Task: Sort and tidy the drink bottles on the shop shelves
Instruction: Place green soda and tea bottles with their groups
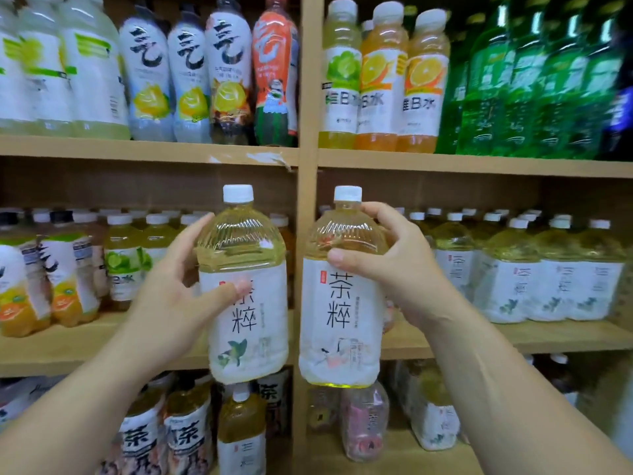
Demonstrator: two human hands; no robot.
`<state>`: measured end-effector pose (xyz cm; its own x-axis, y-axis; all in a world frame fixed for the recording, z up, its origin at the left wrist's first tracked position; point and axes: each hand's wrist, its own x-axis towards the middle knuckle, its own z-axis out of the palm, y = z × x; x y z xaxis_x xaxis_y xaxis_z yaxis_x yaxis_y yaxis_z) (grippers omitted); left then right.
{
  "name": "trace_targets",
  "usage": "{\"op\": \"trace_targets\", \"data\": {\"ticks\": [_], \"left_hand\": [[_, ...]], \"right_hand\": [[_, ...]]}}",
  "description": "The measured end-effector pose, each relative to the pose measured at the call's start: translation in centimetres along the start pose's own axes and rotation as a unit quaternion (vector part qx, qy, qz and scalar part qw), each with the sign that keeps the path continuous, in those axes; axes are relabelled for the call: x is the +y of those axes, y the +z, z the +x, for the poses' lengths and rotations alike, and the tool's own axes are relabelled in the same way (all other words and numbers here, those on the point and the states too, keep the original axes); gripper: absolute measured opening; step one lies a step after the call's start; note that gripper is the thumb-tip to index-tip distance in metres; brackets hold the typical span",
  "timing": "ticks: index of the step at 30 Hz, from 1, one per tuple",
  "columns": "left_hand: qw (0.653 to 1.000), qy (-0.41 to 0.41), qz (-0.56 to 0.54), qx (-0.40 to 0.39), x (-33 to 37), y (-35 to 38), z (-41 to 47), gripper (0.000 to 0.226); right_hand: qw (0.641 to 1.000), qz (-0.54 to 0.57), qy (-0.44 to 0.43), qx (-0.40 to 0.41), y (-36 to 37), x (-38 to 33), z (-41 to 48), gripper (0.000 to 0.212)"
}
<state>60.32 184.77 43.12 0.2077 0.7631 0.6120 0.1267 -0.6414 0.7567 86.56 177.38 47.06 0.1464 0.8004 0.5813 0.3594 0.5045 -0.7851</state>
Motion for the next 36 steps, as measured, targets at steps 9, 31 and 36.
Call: {"op": "trace_targets", "data": {"ticks": [9, 31, 36], "left_hand": [[0.999, 0.007, 0.001, -0.041, 3.4, 12.6, -1.2, 0.094], [0.996, -0.079, 0.004, 0.042, 2.7, 22.7, -1.0, 0.089], [0.996, -0.066, 0.035, 0.043, 2.1, 22.6, -1.2, 0.090]], "right_hand": [[0.992, -0.088, 0.040, 0.077, -13.8, 6.4, -2.8, 0.071], [0.994, -0.088, 0.064, -0.003, -20.2, 16.2, 4.4, 0.080], [0.964, -0.229, 0.104, -0.083, -22.1, 16.6, 6.4, 0.102]]}}
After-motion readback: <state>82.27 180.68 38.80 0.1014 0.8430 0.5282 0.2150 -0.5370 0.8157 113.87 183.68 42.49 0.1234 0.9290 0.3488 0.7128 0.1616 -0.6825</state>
